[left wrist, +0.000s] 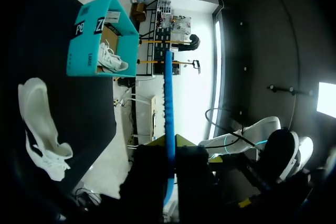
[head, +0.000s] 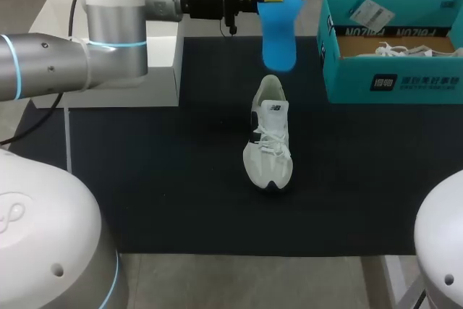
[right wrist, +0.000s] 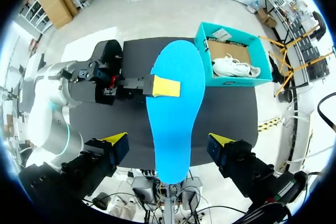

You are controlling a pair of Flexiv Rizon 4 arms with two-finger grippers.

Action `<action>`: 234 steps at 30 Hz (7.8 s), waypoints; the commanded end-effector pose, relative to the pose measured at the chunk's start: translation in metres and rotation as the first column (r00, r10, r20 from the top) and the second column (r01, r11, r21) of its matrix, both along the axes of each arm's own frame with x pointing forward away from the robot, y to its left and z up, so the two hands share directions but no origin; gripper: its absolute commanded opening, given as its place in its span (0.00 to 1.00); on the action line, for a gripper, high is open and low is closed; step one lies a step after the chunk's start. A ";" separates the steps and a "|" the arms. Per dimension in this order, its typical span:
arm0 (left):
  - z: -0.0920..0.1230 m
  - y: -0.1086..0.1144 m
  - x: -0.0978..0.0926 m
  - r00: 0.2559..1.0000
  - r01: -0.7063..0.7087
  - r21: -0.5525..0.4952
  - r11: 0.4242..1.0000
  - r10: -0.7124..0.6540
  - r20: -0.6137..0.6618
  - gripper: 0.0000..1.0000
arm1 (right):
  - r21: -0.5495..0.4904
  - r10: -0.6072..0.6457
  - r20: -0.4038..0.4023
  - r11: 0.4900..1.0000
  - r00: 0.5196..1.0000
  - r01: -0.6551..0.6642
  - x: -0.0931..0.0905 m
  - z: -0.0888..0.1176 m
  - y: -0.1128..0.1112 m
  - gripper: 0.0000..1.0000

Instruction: Take the shoe out of the shoebox, open the shoe tongue, remove and reinsert the insole, then place the shoe into the shoebox

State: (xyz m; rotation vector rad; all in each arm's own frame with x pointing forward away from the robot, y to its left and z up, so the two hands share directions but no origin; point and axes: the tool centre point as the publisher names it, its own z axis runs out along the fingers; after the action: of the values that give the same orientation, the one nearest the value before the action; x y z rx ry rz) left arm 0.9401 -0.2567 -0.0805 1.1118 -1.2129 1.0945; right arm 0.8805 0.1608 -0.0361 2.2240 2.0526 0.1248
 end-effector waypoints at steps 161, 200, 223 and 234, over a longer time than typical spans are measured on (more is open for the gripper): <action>-0.003 0.002 -0.005 0.973 -0.074 -0.005 0.997 0.074 0.218 0.00 | 0.955 -0.021 0.266 0.142 0.964 -0.261 -0.010 -0.017 -0.095 1.00; 0.016 0.000 -0.001 -0.328 0.172 -0.353 0.920 0.391 0.860 0.00 | 0.955 -0.021 0.266 0.142 0.964 -0.261 -0.010 -0.017 -0.095 1.00; 0.025 0.000 0.007 -0.901 0.428 -0.170 0.888 0.435 0.003 0.00 | 0.955 -0.021 0.266 0.142 0.964 -0.261 -0.010 -0.017 -0.095 1.00; 0.025 0.000 0.007 -0.901 0.430 -0.165 0.888 0.434 -0.013 0.00 | 0.955 -0.021 0.266 0.142 0.964 -0.261 -0.010 -0.017 -0.095 1.00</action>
State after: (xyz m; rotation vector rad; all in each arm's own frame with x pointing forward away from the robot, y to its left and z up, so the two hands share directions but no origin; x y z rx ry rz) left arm 0.9417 -0.2554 -0.0535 -1.2125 -2.0269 2.7369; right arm 0.8705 0.0636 -0.0522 2.1948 2.2257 2.3143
